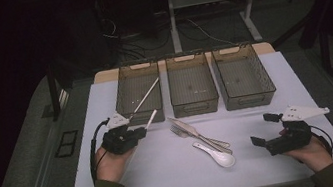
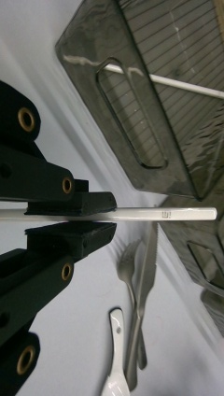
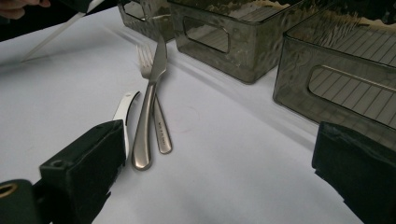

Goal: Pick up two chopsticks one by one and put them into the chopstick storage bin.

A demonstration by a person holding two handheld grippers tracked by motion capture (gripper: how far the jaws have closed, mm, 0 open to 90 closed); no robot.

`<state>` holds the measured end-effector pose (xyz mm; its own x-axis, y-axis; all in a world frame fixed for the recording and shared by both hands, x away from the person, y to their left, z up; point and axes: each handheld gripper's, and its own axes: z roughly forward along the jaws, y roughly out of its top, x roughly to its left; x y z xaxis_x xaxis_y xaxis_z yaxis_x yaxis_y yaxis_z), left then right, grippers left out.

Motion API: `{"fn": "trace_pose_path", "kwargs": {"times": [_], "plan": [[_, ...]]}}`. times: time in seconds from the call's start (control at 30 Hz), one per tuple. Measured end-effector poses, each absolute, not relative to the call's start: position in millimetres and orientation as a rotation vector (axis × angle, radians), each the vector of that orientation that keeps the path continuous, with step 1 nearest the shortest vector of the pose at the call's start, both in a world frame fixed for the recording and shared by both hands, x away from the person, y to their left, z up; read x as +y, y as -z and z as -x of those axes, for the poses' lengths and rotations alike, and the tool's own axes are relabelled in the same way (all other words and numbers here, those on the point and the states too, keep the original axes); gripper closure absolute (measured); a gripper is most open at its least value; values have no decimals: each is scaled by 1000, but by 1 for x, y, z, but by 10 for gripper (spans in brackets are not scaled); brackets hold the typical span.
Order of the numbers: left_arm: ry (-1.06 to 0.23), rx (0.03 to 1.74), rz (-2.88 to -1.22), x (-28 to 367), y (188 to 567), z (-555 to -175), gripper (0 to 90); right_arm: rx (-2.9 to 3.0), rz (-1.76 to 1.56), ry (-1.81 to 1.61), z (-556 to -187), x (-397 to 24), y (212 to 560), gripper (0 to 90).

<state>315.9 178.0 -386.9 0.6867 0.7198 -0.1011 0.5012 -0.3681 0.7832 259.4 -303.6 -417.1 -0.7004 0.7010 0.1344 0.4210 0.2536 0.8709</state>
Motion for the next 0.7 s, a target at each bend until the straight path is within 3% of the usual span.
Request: {"fn": "trace_pose_path", "kwargs": {"times": [0.7], "plan": [[-396, 920, -1940, 190, 349, -322, 837, 2254, -1040, -1425, -262, -303, 418, 27]]}}
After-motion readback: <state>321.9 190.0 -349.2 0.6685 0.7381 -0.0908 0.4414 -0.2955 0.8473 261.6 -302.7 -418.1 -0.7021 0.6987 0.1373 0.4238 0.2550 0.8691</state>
